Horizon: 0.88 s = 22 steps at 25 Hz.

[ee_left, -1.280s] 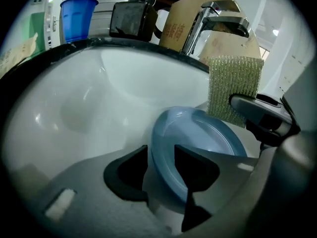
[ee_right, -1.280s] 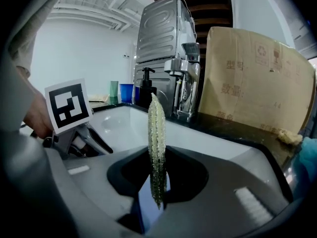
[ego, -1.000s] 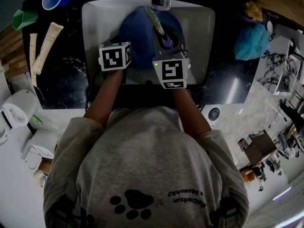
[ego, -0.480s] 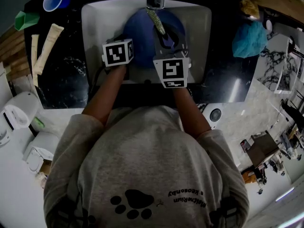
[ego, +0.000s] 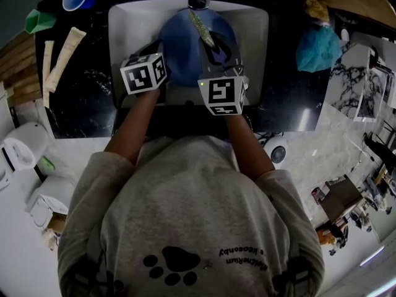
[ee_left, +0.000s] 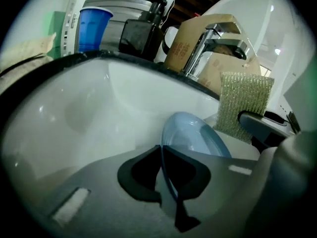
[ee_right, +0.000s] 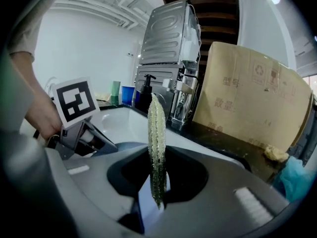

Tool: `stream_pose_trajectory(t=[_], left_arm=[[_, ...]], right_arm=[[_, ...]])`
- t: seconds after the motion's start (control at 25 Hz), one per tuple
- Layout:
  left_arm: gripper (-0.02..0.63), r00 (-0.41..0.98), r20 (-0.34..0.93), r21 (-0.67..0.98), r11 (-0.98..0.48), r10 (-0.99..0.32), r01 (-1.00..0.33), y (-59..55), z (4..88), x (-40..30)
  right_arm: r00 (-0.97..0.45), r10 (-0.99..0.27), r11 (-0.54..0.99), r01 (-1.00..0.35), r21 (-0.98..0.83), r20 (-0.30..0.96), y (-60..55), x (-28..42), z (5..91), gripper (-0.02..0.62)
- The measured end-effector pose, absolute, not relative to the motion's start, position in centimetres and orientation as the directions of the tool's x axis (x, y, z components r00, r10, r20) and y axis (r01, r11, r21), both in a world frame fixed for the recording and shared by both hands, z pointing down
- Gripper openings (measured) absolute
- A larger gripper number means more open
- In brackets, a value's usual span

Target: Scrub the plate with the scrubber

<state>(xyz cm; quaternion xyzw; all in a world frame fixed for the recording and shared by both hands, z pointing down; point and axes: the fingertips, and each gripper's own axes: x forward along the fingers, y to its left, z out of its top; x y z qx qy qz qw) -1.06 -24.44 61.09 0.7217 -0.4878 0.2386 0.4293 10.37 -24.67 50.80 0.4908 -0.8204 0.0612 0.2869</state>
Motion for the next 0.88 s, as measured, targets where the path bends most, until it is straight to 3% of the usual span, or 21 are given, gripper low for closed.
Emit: stream_pose_trajectory(t=[0.28,0.56,0.88], left_arm=[[0.023,0.429,0.696,0.384,-0.206,-0.576,-0.9,-24.9,57.8,-1.5],[0.025,0.481,0.634,0.397,-0.279,-0.606,-0.875,-25.0,56.1,-1.4],[0.023,0.544,0.553,0.465,-0.308,-0.631,-0.83,-25.3,53.4,-1.4]], right_arm=[[-0.358,-0.763,0.564,-0.775,0.284,0.538,-23.7,9.6,50.0,0.069],[-0.345,-0.751,0.644,-0.567,0.513,0.562,-23.5,8.7,50.8,0.071],[-0.322,-0.775,0.631,-0.447,0.634,0.544,-23.7,8.2,49.0,0.069]])
